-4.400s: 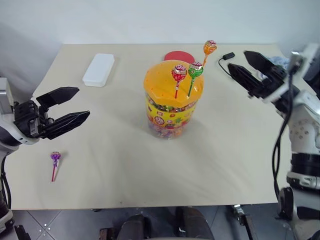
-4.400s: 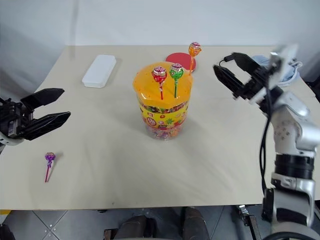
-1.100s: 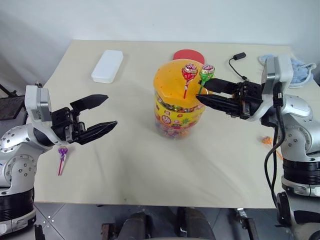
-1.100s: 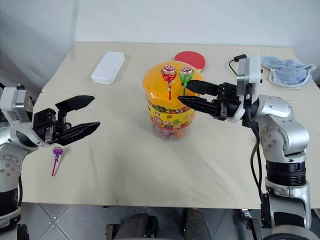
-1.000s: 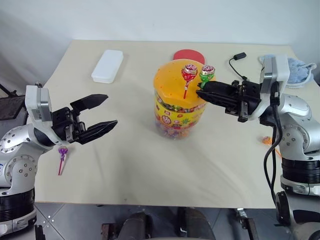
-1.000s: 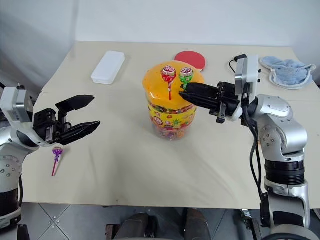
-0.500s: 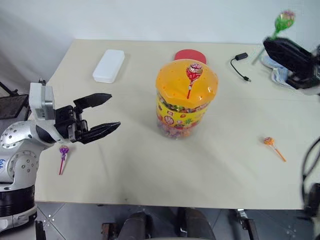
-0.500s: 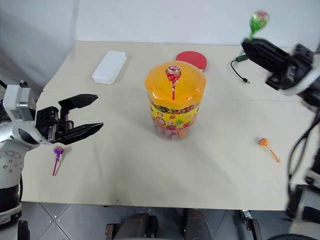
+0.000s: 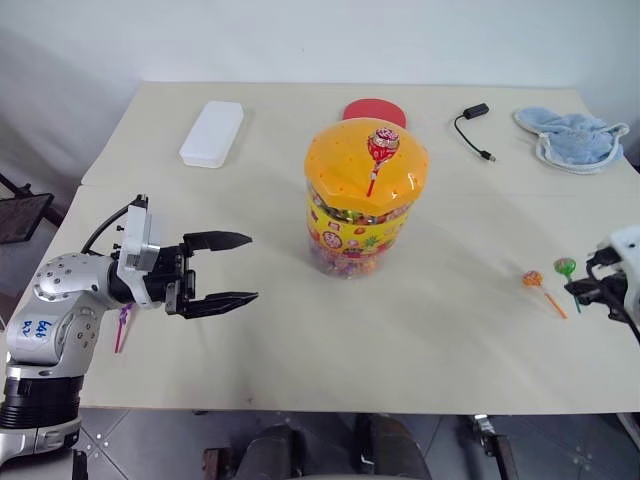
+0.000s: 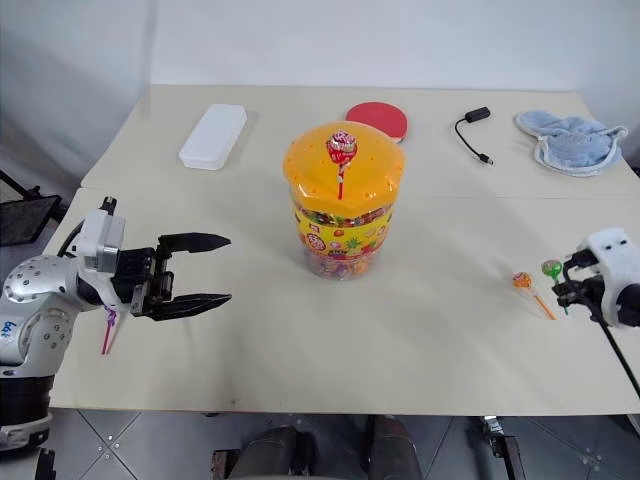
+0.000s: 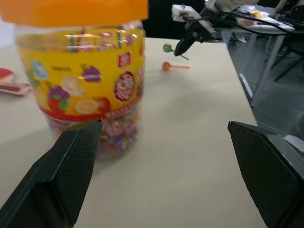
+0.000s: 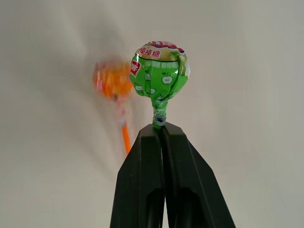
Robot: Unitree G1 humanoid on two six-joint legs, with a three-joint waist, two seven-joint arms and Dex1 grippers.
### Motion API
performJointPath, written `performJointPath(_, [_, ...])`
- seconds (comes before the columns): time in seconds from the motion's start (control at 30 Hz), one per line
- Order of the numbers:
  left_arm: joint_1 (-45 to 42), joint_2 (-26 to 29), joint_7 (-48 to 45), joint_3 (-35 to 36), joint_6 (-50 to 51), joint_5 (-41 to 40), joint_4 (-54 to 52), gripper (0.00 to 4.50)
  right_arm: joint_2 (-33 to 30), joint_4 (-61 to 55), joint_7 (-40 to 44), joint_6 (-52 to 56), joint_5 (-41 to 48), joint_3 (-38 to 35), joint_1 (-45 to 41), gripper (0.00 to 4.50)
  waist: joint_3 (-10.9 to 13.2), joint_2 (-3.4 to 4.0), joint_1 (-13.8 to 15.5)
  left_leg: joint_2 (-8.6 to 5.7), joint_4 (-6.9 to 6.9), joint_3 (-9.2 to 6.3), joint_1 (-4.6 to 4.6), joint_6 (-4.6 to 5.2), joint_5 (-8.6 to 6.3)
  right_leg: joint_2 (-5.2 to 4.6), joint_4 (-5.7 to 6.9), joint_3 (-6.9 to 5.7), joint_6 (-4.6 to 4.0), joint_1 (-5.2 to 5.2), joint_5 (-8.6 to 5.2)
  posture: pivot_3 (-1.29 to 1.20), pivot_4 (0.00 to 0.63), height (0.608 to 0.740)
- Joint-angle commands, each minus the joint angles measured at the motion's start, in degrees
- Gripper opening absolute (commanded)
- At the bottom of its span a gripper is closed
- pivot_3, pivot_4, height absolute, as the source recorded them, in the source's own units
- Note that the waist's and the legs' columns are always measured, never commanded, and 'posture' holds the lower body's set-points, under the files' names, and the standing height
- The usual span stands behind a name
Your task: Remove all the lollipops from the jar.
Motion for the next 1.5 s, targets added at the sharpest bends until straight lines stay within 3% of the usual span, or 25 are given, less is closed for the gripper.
performJointPath(0.03, [-0.60,1.53,-1.04,0.88,0.02,-0.44,-1.43,4.50,0.70,-2.04,0.12,-0.83,-1.41,-0.63,0.69,0.02,0.00,0.00,0.01,0.00,0.00,0.00,-0.01,0.00,0.00,0.00,-0.01,0.01,0.00,0.00,0.00,0.00,0.150,0.740])
performJointPath(0.07, [-0.76,1.65,-1.10,0.90,0.11,-0.51,-1.32,4.50,0.95,-2.02,0.21,-0.72,-1.59,-0.57,0.75,0.02,0.00,0.00,0.01,0.00,0.00,0.00,0.00,0.00,0.00,0.00,0.00,0.01,0.00,0.00,0.00,0.00,0.150,0.740])
performJointPath(0.2, [-0.71,2.09,-1.32,1.45,0.01,-0.57,-1.11,4.50,1.41,-2.36,0.47,0.20,-1.87,-1.39,1.19,1.02,0.00,0.00,0.03,0.00,0.01,-0.03,0.00,0.00,0.00,0.00,-0.02,0.03,0.00,0.02,0.00,0.00,0.150,0.740])
performJointPath(0.4, [-0.47,1.83,-0.64,2.51,-0.14,-0.74,-0.59,4.50,-0.03,-1.55,4.03,-4.56,-1.57,-4.94,0.12,2.99,0.00,0.00,0.18,-0.01,0.01,-0.05,-0.02,0.00,0.00,0.00,-0.04,0.01,0.00,0.02,0.00,0.00,0.150,0.740])
performJointPath(0.5, [-0.45,1.34,0.38,3.91,0.27,-1.75,-0.32,4.50,1.59,-3.90,12.64,-12.62,4.23,-10.42,-3.02,4.05,0.01,0.01,0.12,-0.01,0.00,-0.03,-0.01,0.00,0.00,0.05,-0.04,-0.02,0.01,0.02,0.00,0.00,0.150,0.740])
performJointPath(0.6, [-0.27,0.55,2.11,5.91,1.51,-3.73,-0.51,4.50,5.20,-8.41,20.52,-17.63,13.05,-12.33,-10.69,4.05,0.01,0.00,-0.28,0.07,0.00,-0.02,0.03,-0.03,0.00,0.15,-0.04,-0.05,0.01,0.02,0.00,0.00,0.150,0.740])
performJointPath(0.77, [-0.65,-1.96,6.91,9.38,4.99,-9.46,-2.48,4.50,14.47,-16.22,20.36,-16.73,20.65,-5.57,-22.40,4.05,0.04,-0.06,-0.13,0.15,0.04,-0.12,0.05,-0.08,-0.02,0.14,-0.01,0.10,-0.01,0.05,0.00,0.00,0.150,0.740])
performJointPath(1.0, [2.26,-2.03,9.24,11.20,6.87,-11.29,-5.57,4.50,24.92,-18.96,16.79,-15.29,20.89,5.53,-33.18,4.05,0.05,-0.08,0.04,-0.06,0.10,-0.25,-0.06,-0.03,-0.01,-0.05,0.00,0.02,0.01,0.05,0.01,0.00,0.150,0.740])
performJointPath(1.17, [3.19,-1.83,10.15,12.12,6.75,-11.23,-6.42,4.50,27.81,-19.04,17.03,-14.41,19.91,10.29,-36.41,4.05,0.05,-0.09,-0.04,-0.05,0.09,-0.27,-0.07,-0.03,-0.01,-0.02,0.01,-0.06,0.01,0.04,0.01,0.00,0.150,0.740])
performJointPath(1.27, [3.28,-1.86,10.61,12.25,6.65,-11.15,-6.56,4.50,28.59,-18.54,16.40,-14.75,18.31,11.95,-37.26,3.51,0.05,-0.09,-0.08,-0.04,0.09,-0.25,-0.06,-0.03,-0.01,-0.01,0.02,-0.08,0.01,0.04,0.01,0.00,0.150,0.740])
performJointPath(1.5, [3.45,-1.96,11.32,12.31,6.47,-11.19,-7.10,4.50,29.54,-16.55,16.32,-16.04,17.20,11.34,-38.25,1.09,0.05,-0.09,-0.11,-0.04,0.09,-0.24,-0.05,-0.03,-0.01,-0.01,0.03,-0.10,0.01,0.04,0.01,0.00,0.150,0.740])
